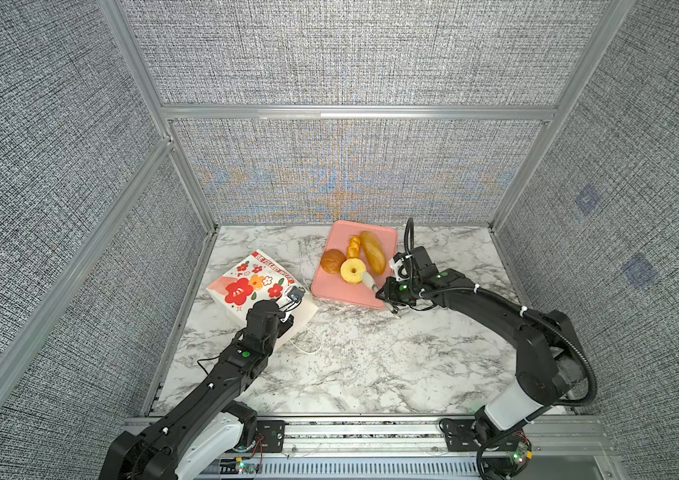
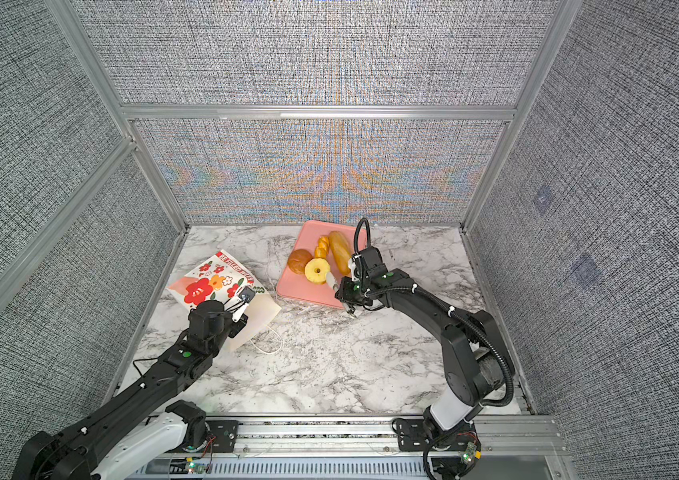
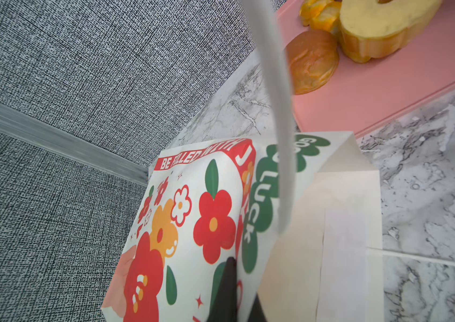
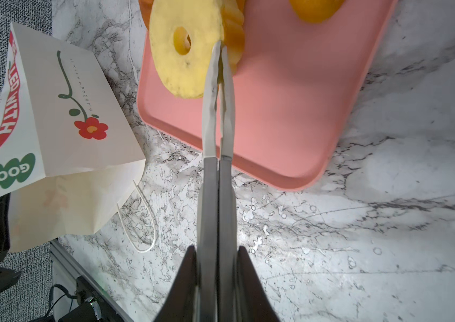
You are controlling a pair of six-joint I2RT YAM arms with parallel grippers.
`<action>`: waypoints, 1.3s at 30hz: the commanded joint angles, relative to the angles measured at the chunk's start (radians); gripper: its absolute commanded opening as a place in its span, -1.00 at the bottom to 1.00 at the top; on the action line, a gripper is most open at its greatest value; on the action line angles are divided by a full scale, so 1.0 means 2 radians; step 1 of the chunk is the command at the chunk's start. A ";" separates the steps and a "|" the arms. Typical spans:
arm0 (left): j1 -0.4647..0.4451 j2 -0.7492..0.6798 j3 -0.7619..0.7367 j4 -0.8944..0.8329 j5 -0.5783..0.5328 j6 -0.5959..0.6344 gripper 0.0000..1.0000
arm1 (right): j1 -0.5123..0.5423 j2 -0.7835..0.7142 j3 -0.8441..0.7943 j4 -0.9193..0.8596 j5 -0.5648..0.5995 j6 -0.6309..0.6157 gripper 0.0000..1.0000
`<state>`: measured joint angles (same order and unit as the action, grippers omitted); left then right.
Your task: Take the fake bread out of the paper bag
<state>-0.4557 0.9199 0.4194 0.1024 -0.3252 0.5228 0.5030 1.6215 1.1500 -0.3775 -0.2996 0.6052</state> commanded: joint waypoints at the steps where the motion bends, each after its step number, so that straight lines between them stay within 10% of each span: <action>1: 0.000 -0.001 -0.003 0.008 0.010 -0.003 -1.00 | -0.004 -0.012 -0.013 0.022 -0.009 0.005 -0.45; 13: -0.001 0.003 -0.003 0.006 0.022 -0.003 -1.00 | -0.017 -0.075 -0.076 -0.001 -0.010 0.004 -0.07; 22: -0.001 0.005 -0.003 0.009 0.027 -0.002 -1.00 | -0.014 -0.112 -0.030 -0.036 -0.023 -0.004 -0.70; 39: -0.001 0.011 -0.003 0.006 0.032 0.002 -1.00 | -0.011 -0.033 -0.051 -0.008 -0.003 -0.007 -1.00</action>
<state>-0.4576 0.9356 0.4129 0.1024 -0.2775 0.5236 0.4786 1.5631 1.0683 -0.4107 -0.3309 0.5964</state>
